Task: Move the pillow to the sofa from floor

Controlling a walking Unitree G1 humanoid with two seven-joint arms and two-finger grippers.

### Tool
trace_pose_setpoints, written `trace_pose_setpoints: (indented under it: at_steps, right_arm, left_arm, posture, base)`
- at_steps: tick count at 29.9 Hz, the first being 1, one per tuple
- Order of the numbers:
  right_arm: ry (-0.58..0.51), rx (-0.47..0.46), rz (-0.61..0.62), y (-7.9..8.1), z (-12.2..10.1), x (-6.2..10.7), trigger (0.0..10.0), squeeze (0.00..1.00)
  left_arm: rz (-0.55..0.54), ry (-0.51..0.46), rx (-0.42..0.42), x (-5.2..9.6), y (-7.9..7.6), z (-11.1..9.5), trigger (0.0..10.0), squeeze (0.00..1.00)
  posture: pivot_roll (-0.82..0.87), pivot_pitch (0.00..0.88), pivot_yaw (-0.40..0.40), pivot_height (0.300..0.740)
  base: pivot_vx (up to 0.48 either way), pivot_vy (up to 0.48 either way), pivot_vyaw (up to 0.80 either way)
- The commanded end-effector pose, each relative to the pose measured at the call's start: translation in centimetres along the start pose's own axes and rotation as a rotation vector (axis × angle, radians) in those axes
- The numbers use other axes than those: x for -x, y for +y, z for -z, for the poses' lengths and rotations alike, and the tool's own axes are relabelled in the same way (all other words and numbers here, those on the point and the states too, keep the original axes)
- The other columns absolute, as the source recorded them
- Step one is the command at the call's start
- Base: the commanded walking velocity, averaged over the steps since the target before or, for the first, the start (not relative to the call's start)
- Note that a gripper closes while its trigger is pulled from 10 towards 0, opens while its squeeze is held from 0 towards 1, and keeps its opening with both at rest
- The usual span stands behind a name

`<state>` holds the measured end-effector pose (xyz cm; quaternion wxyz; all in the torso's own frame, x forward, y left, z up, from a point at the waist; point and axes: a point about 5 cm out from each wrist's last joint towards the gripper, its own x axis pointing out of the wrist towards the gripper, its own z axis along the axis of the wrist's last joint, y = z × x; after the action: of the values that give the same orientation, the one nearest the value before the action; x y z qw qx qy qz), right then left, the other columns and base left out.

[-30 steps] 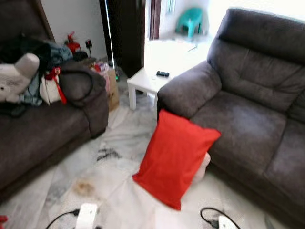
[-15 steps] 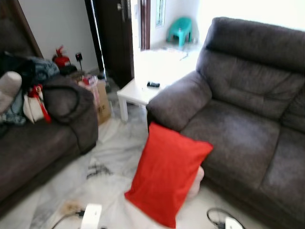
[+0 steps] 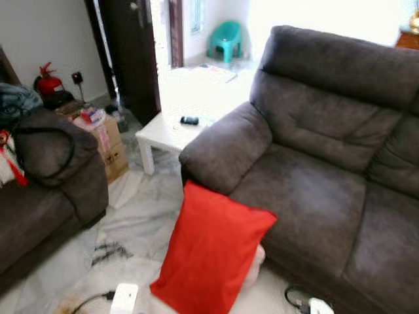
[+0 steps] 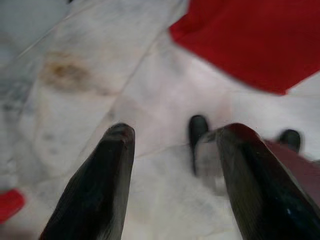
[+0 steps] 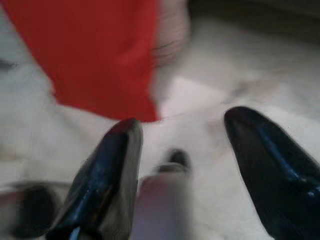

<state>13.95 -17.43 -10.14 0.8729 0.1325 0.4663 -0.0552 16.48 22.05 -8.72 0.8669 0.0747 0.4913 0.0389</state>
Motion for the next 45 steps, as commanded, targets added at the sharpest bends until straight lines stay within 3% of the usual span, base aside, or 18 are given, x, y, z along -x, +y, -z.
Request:
trace_pose_setpoints:
  at_steps: [1,20,29,35,45]
  right_arm:
    - [-0.004,0.005,0.042,-1.6,0.1,0.4,10.0,0.0]
    - [-0.001,0.046,0.032,-1.6,0.0,0.3,10.0,0.0]
    - [-0.01,0.016,0.022,-1.5,0.0,0.3,10.0,0.0]
    - [-0.011,0.063,0.014,-1.5,-0.2,0.3,10.0,0.0]
    - [-0.007,0.038,0.01,-1.5,-0.1,0.3,10.0,0.0]
  left_arm:
    - [0.023,-0.008,0.011,-0.1,-1.0,-0.4,10.0,0.0]
    - [0.018,-0.031,0.021,-0.1,-1.3,-0.8,10.0,0.0]
    - [0.0,-0.047,0.005,-0.1,-1.0,-1.0,10.0,0.0]
    - [0.0,-0.053,0.0,-0.2,-1.0,-1.3,10.0,0.0]
    - [0.002,-0.064,-0.004,-0.2,-1.3,-1.7,10.0,0.0]
  posture:
    - [0.02,0.0,-0.06,0.74]
    - [0.02,0.0,-0.064,0.74]
    - [0.02,0.0,-0.064,0.74]
    - [0.02,0.0,-0.064,0.74]
    - [0.02,0.0,-0.064,0.74]
  base:
    - [0.337,0.0,0.0]
    - [0.032,0.0,0.0]
    - [0.0,0.0,0.51]
    - [0.0,-0.298,0.27]
    - [0.0,-0.303,0.64]
